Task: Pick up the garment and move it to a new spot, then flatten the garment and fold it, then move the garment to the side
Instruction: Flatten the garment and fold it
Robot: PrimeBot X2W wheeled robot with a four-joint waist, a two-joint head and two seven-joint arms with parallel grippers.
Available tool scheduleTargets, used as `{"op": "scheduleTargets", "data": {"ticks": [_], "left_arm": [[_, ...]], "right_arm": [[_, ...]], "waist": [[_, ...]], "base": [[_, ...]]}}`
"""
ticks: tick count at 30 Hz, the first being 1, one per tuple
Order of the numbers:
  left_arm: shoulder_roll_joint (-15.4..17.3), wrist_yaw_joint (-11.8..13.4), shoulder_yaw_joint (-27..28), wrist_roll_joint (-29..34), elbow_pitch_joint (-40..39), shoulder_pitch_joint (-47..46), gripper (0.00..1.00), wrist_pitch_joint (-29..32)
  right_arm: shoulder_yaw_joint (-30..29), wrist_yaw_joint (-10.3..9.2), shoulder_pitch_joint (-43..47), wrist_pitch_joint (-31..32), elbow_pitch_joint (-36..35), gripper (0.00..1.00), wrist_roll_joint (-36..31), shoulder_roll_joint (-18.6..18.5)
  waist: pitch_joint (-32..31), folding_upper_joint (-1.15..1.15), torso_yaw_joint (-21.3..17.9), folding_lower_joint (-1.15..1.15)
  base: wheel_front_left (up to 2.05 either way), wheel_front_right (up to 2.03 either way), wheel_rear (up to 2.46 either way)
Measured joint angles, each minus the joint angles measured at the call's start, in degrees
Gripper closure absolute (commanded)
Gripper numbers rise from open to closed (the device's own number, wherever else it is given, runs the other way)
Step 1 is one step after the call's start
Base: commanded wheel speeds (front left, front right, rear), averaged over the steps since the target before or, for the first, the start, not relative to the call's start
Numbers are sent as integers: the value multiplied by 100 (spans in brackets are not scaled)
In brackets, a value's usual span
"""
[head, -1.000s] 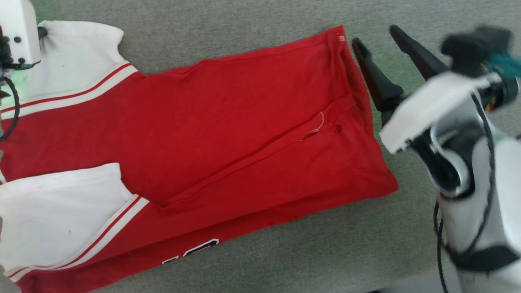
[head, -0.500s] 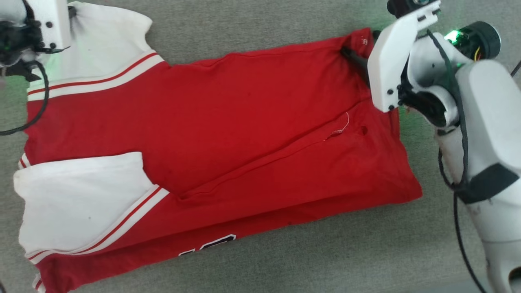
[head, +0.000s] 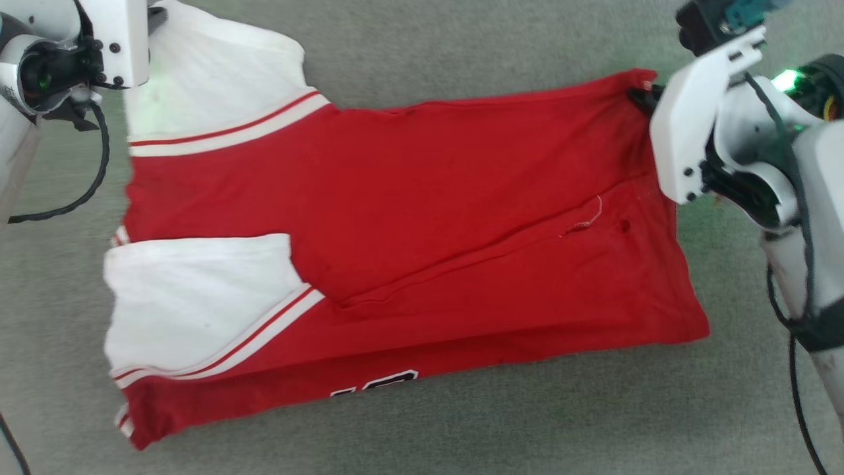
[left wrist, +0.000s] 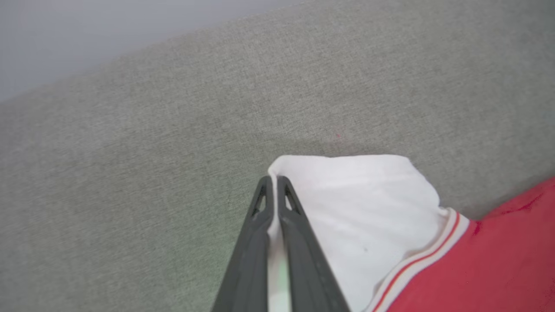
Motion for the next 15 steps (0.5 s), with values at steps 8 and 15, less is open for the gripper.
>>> {"op": "scheduleTargets", "data": {"ticks": [8,15], "left_arm": [[294,159,-8,-222,-790,282,100,409],[907,798,-35,-358,-2342,967,100,737]], "right_arm": [[-222,0,643,-76,-791,100,-19,-310],[-489,-1,1389,140,-1630,100,52,-635]], "waist": [[-434,0,294,0],[-739,0,514,0]], "base": [[0,0,0],[0,0,0]]}}
